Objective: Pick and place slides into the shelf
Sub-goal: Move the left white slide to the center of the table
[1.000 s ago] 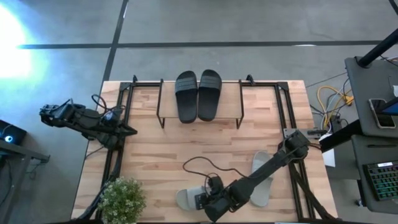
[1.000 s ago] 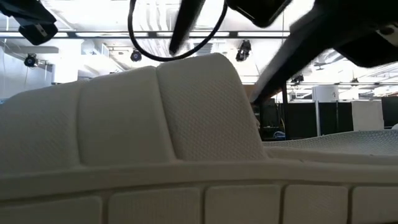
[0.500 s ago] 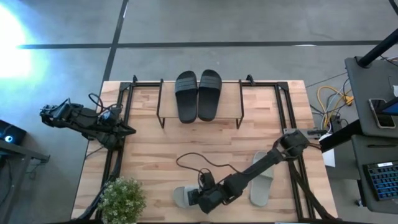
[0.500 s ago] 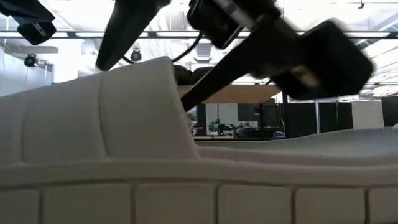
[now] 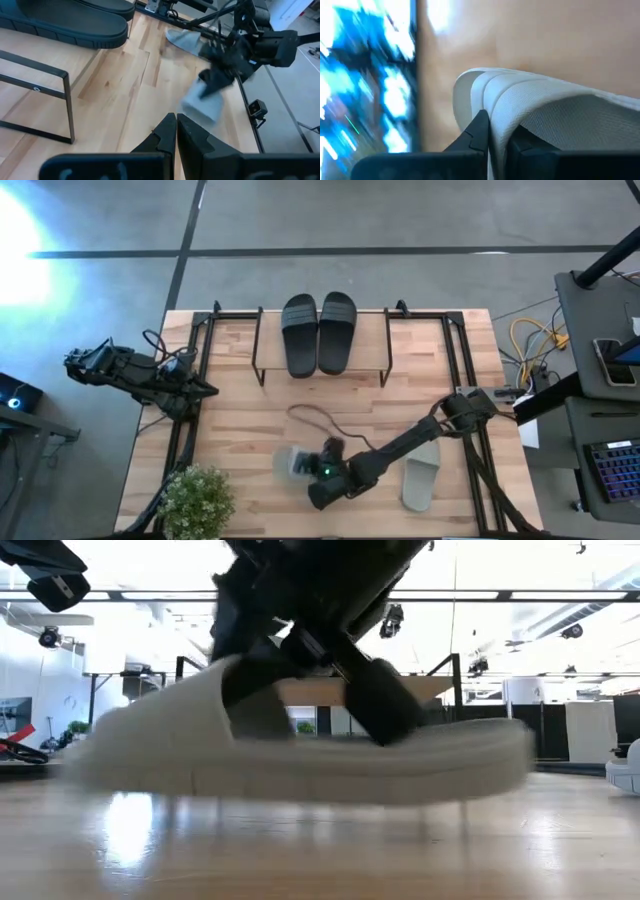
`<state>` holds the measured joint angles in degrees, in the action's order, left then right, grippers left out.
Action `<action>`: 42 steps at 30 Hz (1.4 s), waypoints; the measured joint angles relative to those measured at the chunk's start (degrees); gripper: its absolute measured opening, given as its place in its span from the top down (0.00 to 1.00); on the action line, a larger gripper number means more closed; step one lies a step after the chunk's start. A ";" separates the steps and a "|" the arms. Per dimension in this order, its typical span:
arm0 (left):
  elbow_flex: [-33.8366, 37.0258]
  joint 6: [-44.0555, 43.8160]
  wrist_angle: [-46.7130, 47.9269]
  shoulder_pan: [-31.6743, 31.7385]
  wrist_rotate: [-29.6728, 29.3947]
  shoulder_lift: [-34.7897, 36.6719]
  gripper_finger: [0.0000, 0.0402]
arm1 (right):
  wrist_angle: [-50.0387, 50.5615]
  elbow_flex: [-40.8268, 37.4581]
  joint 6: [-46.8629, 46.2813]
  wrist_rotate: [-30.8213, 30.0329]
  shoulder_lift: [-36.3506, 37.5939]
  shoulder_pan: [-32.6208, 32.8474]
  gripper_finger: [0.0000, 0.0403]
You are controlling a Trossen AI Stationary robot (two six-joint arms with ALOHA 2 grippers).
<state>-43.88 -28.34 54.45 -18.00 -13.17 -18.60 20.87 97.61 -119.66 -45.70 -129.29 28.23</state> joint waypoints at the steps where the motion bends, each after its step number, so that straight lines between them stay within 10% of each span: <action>1: 0.00 -0.01 0.02 0.00 0.20 0.01 1.00 | 2.25 0.67 -4.78 -5.06 0.03 0.00 0.97; 9: 0.02 0.17 0.11 0.00 2.39 0.03 1.00 | 8.64 5.07 -13.39 -13.27 -0.83 -4.02 0.97; 19: 0.04 0.46 0.21 0.00 5.65 0.54 1.00 | 10.48 4.66 -9.76 4.09 -4.42 -8.90 0.89; 31: 0.11 0.70 0.27 0.00 6.98 1.21 1.00 | 22.28 9.24 -2.15 3.52 -1.99 -8.52 0.59; 42: 0.52 3.69 0.05 0.00 7.10 0.08 1.00 | 27.29 20.51 14.26 5.48 -0.92 -7.21 0.55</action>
<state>-43.36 -24.65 54.50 -18.00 -6.07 -18.52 48.17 118.12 -105.40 -40.22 -130.21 21.02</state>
